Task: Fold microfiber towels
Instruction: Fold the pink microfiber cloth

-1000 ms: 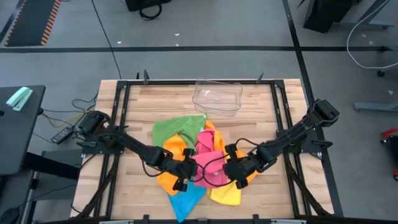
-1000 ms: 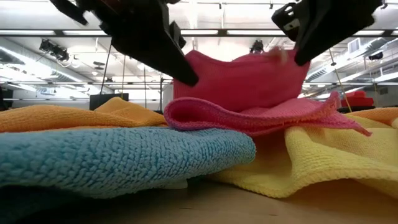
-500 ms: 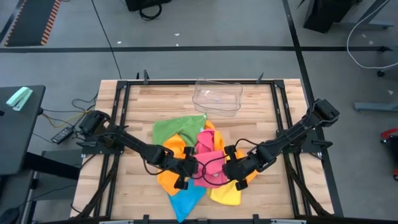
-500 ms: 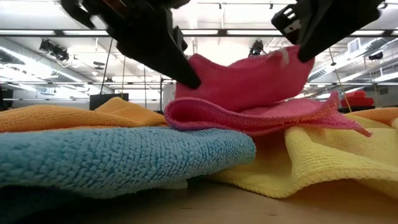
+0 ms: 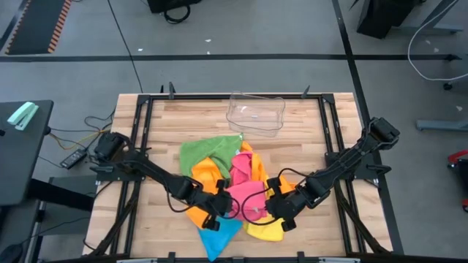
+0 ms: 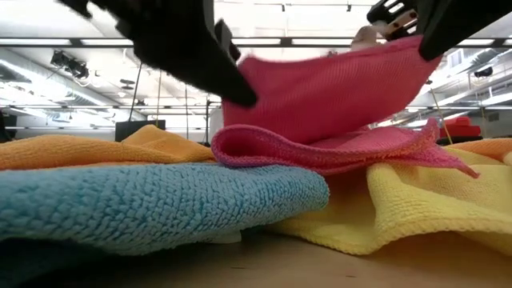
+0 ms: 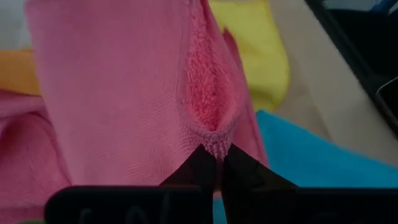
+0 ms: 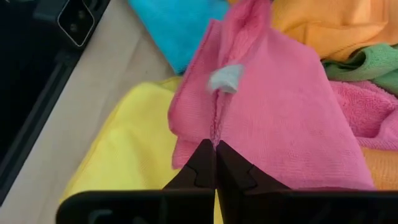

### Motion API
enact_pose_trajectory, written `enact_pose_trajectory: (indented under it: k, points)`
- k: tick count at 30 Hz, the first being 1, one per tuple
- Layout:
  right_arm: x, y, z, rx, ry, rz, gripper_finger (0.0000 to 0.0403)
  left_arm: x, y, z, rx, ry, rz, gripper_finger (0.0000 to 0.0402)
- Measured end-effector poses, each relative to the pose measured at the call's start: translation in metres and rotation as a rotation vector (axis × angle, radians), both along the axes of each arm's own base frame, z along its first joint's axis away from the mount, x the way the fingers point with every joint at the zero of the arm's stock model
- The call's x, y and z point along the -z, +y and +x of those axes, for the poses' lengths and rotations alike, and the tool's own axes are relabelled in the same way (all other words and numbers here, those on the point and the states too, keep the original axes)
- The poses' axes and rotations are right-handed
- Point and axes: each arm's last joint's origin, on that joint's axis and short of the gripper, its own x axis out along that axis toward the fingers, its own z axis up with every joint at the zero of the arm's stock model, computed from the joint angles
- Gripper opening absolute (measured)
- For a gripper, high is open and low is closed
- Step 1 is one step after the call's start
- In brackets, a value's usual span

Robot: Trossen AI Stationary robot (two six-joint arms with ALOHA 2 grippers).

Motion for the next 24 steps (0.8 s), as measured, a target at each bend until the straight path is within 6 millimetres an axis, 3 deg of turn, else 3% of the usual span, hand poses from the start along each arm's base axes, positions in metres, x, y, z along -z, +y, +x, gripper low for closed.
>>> enact_pose_trajectory:
  k: [7,13,24]
  points:
    - [0.009,0.0,0.001,0.011,0.002,0.006,0.0004,0.016,-0.001,0.003,-0.001,0.034,0.019,0.0014]
    - [0.017,0.001,-0.002,0.032,0.006,0.047,0.0004,0.015,-0.002,0.004,0.001,0.024,0.011,0.0029]
    - [0.018,0.007,-0.001,0.028,-0.018,0.102,0.0004,0.013,-0.008,0.003,0.016,0.005,-0.033,0.0014]
